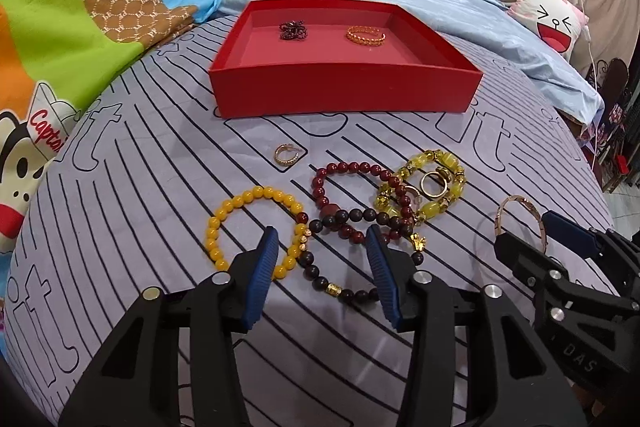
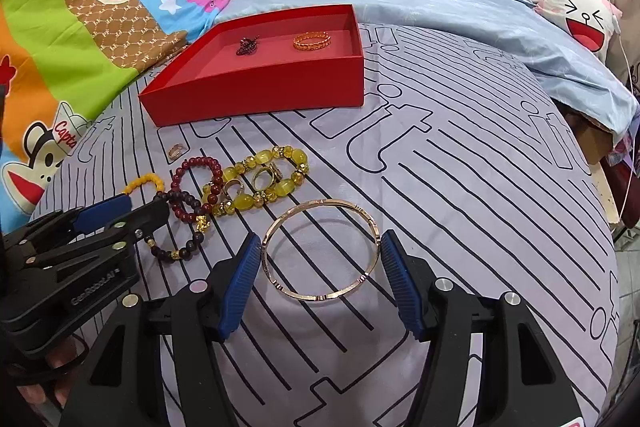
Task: Organize jewelry
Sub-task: 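Grasp the black bead bracelet with the left tool while the right tool grasps the thin rose-gold bangle, then carry the black bracelet with the left tool while the right tool carries the rose-gold bangle over the tray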
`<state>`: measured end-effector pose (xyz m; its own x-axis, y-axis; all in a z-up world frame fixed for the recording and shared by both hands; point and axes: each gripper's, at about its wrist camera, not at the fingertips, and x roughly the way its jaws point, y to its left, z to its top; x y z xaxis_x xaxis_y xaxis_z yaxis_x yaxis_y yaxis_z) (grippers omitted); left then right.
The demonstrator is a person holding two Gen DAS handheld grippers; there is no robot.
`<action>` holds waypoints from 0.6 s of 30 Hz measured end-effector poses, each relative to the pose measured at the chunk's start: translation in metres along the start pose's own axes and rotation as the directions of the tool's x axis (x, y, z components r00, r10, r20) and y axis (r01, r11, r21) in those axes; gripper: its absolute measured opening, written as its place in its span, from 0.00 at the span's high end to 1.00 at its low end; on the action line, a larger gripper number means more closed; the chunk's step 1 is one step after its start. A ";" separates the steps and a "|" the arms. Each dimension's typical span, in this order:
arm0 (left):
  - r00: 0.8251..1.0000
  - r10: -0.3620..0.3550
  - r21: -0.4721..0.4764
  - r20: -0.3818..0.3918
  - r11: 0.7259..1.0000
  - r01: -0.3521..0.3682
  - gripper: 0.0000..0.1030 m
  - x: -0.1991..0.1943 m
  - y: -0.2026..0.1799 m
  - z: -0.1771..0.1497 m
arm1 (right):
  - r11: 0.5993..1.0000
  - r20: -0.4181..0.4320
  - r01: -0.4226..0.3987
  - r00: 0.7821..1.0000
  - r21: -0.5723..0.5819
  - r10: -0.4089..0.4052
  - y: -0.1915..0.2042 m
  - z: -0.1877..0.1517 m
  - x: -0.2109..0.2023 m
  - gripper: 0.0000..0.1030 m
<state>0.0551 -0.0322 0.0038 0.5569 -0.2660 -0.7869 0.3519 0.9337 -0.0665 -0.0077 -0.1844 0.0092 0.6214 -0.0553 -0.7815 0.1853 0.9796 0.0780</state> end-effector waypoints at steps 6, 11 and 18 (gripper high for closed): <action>1.000 -0.021 -0.003 -0.023 1.000 0.021 0.78 0.009 -0.002 -0.002 | 1.000 -0.002 -0.003 1.000 0.002 0.003 0.000 0.000 0.000 0.42; 0.998 -0.053 -0.005 -0.029 0.999 0.053 0.92 0.010 -0.002 -0.004 | 1.000 -0.006 -0.006 1.000 0.003 0.006 0.000 0.000 0.001 0.42; 0.995 -0.099 -0.011 -0.009 0.995 0.098 0.93 -0.006 -0.004 -0.002 | 1.000 0.006 -0.014 1.000 0.002 0.014 0.001 0.002 -0.004 0.42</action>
<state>0.0487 -0.0338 0.0074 0.5130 -0.3546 -0.7818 0.3967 0.9056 -0.1504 -0.0080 -0.1840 0.0136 0.6284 -0.0428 -0.7767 0.1784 0.9798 0.0903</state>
